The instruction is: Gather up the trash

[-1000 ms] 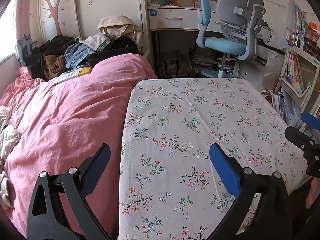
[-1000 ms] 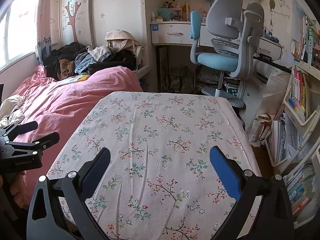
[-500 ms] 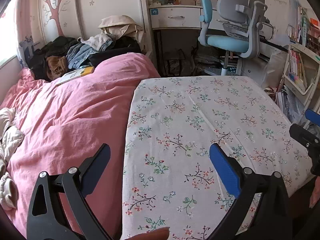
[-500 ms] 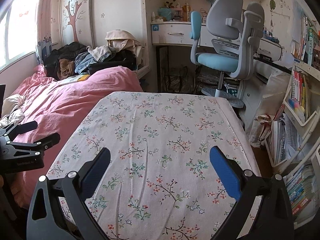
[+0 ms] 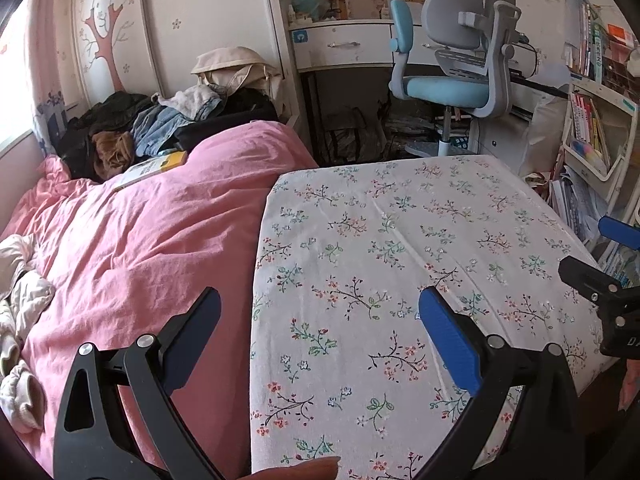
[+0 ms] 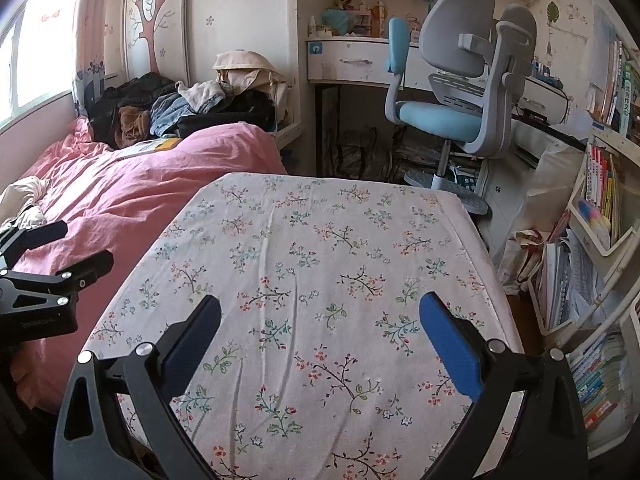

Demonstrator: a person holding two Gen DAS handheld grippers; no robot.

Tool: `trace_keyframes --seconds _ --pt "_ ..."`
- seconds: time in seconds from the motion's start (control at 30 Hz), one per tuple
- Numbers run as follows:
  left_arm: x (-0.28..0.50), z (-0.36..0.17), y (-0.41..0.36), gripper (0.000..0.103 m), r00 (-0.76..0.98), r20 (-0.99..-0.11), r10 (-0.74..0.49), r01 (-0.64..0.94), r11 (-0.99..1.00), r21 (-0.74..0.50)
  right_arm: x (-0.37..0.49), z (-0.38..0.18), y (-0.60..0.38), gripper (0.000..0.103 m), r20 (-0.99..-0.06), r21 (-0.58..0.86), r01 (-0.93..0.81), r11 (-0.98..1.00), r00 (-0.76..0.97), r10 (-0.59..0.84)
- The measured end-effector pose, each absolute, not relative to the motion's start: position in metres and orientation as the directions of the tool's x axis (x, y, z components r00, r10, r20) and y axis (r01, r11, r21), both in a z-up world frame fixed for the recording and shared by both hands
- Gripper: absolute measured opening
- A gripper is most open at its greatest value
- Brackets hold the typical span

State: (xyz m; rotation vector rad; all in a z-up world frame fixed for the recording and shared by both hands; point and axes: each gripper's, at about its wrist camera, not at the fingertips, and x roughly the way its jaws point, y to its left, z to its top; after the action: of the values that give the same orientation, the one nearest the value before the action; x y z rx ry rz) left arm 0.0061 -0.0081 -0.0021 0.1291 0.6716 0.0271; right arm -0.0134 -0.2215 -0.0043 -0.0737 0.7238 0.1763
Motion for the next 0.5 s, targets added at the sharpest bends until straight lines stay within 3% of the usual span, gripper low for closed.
trace_keyframes --seconds 0.5 --pt "0.0045 -0.0025 -0.0093 0.096 0.781 -0.622 0.061 0.024 0.992 0.127 -0.0128 -0.0064 -0.2207 0.095 -0.67 -0.011 -0.183 0.983 0.731 0.129"
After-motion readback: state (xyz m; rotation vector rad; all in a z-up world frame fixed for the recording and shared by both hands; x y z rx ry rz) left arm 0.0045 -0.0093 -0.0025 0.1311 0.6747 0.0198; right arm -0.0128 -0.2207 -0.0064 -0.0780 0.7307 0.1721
